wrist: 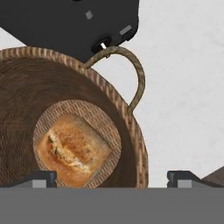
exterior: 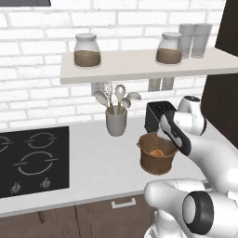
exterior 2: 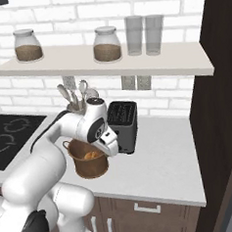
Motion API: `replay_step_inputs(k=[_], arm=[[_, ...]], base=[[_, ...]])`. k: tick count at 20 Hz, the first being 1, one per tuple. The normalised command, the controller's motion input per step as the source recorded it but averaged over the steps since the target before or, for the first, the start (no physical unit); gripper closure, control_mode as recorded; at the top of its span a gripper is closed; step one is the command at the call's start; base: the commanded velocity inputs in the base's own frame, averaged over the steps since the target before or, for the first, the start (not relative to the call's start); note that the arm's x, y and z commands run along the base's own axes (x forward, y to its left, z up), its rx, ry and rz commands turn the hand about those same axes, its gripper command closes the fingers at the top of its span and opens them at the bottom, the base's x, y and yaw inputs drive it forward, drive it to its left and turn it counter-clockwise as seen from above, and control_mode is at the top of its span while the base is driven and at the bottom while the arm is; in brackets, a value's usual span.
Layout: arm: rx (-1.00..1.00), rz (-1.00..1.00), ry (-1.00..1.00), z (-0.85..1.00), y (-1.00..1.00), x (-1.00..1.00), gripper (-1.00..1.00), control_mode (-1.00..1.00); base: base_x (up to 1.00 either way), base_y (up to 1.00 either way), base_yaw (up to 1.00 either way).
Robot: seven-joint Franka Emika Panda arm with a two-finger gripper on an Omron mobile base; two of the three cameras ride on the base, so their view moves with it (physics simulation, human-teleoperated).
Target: Open the cabinet, pick up the bread from the cabinet and place it in the basket. Then move the basket to the dining counter.
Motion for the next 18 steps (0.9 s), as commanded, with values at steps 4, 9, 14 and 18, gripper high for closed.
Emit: replay_step_inputs(k=[4, 9, 14, 18], arm=[[0.02, 0.0, 0.0, -0.33, -0.02, 0.0, -1.0, -1.0], [0.02, 0.0, 0.0, -0.32, 0.0, 0.0, -1.0, -1.0], [0.01, 0.0, 0.0, -0.31, 0.0, 0.0, -1.0, -1.0], [0.02, 0.0, 0.0, -0.2, 0.0, 0.0, 1.0, -1.0]], base=[[0.0, 0.0, 0.0], [0.0, 0.0, 0.0], [0.0, 0.0, 0.0], [0.0, 0.0, 0.0]])
